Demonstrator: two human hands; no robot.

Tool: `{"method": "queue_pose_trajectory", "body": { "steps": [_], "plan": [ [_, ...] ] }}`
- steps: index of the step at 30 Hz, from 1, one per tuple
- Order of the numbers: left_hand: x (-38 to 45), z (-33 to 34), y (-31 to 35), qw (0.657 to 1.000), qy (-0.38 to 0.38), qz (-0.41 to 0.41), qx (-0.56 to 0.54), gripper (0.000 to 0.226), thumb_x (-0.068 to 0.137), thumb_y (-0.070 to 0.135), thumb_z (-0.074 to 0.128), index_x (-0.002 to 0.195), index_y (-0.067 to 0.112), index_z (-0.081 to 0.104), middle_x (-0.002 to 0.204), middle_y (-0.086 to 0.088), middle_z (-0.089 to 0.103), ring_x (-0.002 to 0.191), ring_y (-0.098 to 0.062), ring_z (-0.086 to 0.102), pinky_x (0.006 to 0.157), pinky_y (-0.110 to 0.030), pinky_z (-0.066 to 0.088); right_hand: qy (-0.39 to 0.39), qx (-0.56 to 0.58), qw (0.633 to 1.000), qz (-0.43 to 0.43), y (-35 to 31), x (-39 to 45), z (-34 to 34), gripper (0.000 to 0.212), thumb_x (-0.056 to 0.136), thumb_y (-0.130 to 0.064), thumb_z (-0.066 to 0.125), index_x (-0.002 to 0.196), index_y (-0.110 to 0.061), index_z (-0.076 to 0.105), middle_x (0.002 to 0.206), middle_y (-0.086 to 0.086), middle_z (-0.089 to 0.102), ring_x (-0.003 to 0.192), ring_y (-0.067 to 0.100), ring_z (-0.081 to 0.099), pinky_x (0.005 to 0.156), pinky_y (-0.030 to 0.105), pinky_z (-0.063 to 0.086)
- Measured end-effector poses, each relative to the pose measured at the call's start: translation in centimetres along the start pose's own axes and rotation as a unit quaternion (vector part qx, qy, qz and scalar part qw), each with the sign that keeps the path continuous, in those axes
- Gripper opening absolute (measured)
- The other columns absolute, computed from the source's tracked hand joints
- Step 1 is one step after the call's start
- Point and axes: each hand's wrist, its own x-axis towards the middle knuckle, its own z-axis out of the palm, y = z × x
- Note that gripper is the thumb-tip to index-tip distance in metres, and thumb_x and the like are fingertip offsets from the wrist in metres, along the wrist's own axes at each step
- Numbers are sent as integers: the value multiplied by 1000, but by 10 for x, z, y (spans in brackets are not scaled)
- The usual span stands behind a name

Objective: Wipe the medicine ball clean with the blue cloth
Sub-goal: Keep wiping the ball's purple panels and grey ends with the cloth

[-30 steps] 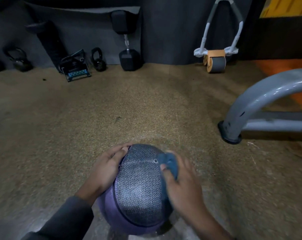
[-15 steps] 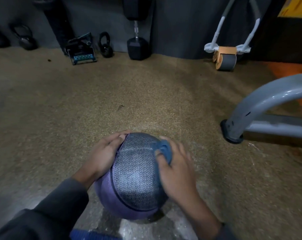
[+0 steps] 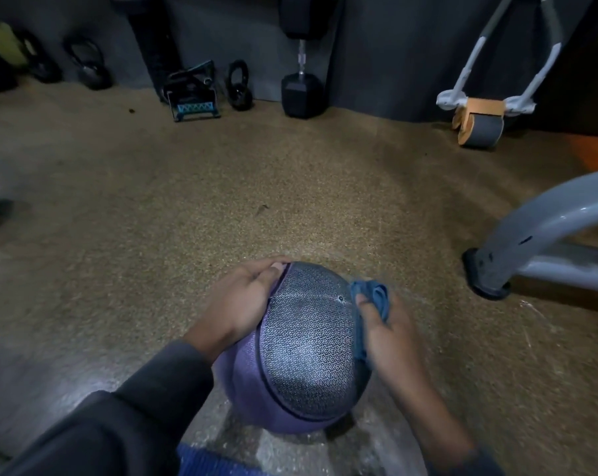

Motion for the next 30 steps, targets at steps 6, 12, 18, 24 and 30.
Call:
{"method": "queue_pose_trajectory", "body": {
  "steps": [6,12,18,24,30],
  "plan": [
    [-8,6,4,999,11,9,43,48,92,52,32,125,43,64,132,16,60,124,-6,50,110,-36,33,-63,-162,971,-165,-43,15,6,34,91,-44,46,121,-35,58,122,-14,58,108,15,53,95,35,42],
    [-11,7,12,992,-45,11,121,46,102,52,19,138,49,48,118,20,46,119,-9,41,97,-33,28,-89,-58,993,45,-26,46,-7,19,94,-37,55,88,-22,65,87,0,69,91,29,66,86,42,49],
    [-6,17,19,994,-36,48,94,51,90,50,28,127,43,62,131,20,57,123,-4,48,105,-30,34,-26,-302,930,-209,-58,-26,-5,54,82,-50,37,135,-39,44,135,-13,47,118,21,44,93,40,45],
    [-11,27,32,993,-20,27,113,46,98,50,30,133,42,58,139,22,54,128,-5,47,104,-31,36,-82,-142,986,-28,-49,38,-14,23,93,-41,49,107,-28,63,103,-1,68,99,29,63,89,42,49],
    [4,26,33,996,-51,-21,71,40,95,51,34,121,48,64,128,24,62,119,-6,56,97,-28,43,2,-289,943,-165,-38,-39,-17,59,85,-50,34,137,-29,51,136,-2,53,115,28,49,95,41,43]
  ]
}}
